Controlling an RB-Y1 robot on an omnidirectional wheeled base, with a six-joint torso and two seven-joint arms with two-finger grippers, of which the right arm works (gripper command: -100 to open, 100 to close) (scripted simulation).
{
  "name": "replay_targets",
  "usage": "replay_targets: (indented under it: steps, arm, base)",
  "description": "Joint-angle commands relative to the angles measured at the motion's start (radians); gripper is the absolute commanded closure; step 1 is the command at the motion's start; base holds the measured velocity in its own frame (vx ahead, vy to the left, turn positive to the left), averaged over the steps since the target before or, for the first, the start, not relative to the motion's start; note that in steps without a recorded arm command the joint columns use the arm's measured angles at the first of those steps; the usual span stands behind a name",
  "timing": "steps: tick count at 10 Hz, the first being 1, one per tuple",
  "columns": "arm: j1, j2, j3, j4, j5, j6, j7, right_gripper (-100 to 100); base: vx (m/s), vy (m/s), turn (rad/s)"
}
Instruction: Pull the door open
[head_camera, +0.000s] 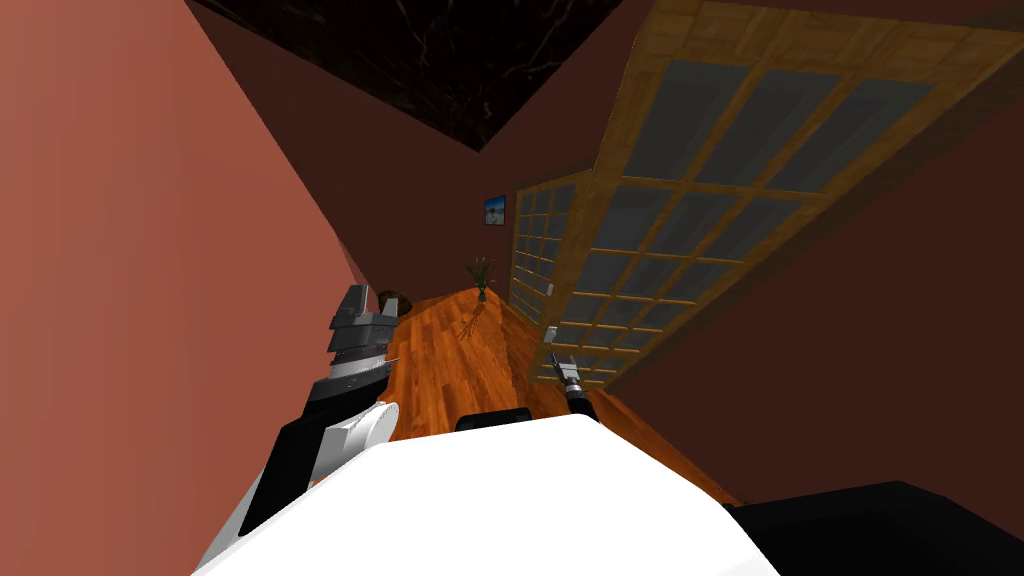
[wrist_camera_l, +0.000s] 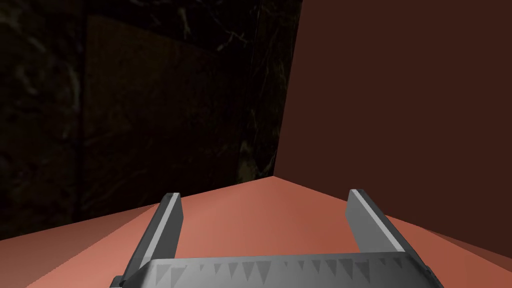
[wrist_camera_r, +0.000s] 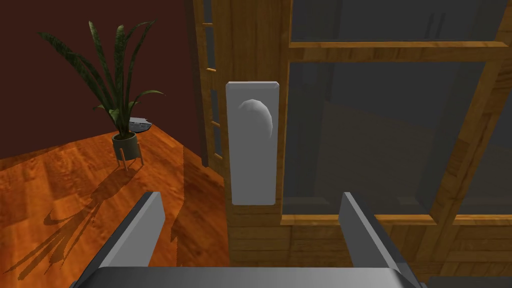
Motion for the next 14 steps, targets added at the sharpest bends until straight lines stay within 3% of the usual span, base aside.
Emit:
replay_targets:
  steps: [1, 14]
  arm:
    - [-0.024, 0.007, -0.023, 0.041, 0.0, -0.007, -0.005, -100]
    - [-0.22, 0.083, -0.242, 0.343, -0.011, -0.032, -0.008, -100]
  base:
    - [-0.01, -0.046, 0.249]
    - [-0.006, -0.045, 0.182]
